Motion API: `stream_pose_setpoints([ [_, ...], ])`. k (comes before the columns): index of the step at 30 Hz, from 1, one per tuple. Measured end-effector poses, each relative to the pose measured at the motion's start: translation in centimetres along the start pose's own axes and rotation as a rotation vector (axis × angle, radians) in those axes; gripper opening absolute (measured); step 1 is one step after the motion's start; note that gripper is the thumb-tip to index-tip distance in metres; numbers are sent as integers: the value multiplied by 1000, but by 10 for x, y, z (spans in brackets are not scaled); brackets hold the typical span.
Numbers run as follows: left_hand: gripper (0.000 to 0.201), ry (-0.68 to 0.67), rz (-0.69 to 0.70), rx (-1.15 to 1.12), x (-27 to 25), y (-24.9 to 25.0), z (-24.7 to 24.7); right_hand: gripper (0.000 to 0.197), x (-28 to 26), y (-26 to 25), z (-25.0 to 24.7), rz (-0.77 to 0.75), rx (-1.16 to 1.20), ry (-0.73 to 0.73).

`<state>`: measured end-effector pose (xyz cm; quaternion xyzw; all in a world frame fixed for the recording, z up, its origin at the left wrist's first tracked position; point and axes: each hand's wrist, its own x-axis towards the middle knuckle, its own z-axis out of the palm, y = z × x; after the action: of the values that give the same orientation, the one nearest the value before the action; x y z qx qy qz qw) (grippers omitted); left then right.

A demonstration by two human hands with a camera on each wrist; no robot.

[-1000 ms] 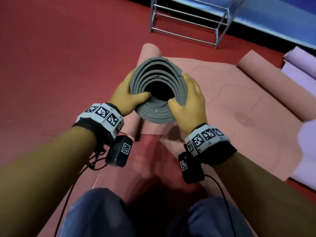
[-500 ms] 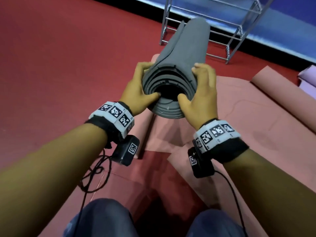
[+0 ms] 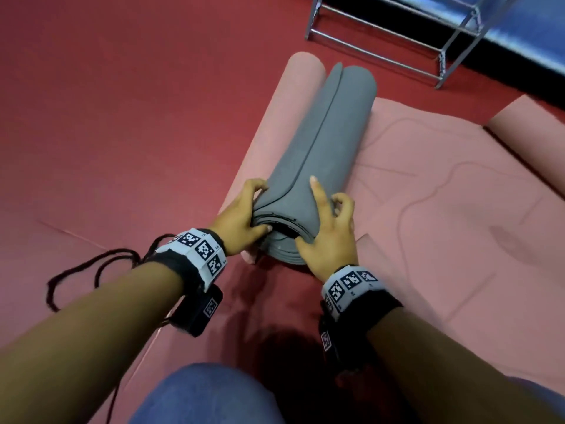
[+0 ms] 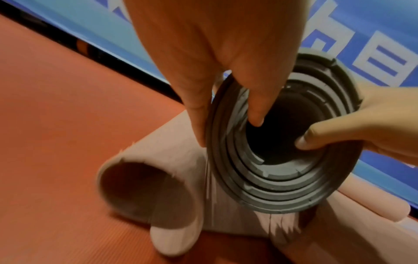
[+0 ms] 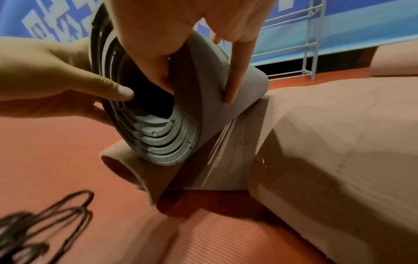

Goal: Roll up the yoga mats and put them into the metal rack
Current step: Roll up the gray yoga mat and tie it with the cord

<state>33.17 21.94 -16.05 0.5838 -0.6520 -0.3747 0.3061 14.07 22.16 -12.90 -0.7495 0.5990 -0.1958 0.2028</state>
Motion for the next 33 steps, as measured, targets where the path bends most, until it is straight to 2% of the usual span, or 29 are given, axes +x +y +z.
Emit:
stream_pose_setpoints([
  [3,63,-6,-52,-10,-11,-15,13,93,-5,4,12,29,-125,-138],
  [6,62,-28,-78,-11,-17,-25,22,89,-11,6,25,54,-200,-179],
  [10,64,-84,-97,-57,-25,-26,31,104,-6,1,34,-2,-412,-282],
  [12,64,-134,-116,-118,-29,-24,32,101,-8,1,37,9,-466,-355],
  [14,53,-116,-130,-129,-35,-28,25,97,-8,5,39,16,-487,-378],
  [15,45,-62,-151,-66,-40,-35,19,96,-8,7,41,21,-492,-382],
  [17,31,89,-292,167,-52,-57,2,95,-10,7,44,42,-492,-385],
  [19,30,159,-561,336,-67,-79,-19,96,-8,6,47,44,-493,-380],
  [21,36,89,-764,455,-78,-94,-31,96,-10,7,49,47,-496,-382],
  [22,39,45,-807,495,-80,-99,-32,96,-11,7,49,48,-498,-380],
  [27,41,-145,-902,605,-83,-118,-22,95,-11,10,51,43,-483,-372],
  [33,44,-281,-957,714,-83,-123,-22,97,-13,17,55,48,-450,-381],
])
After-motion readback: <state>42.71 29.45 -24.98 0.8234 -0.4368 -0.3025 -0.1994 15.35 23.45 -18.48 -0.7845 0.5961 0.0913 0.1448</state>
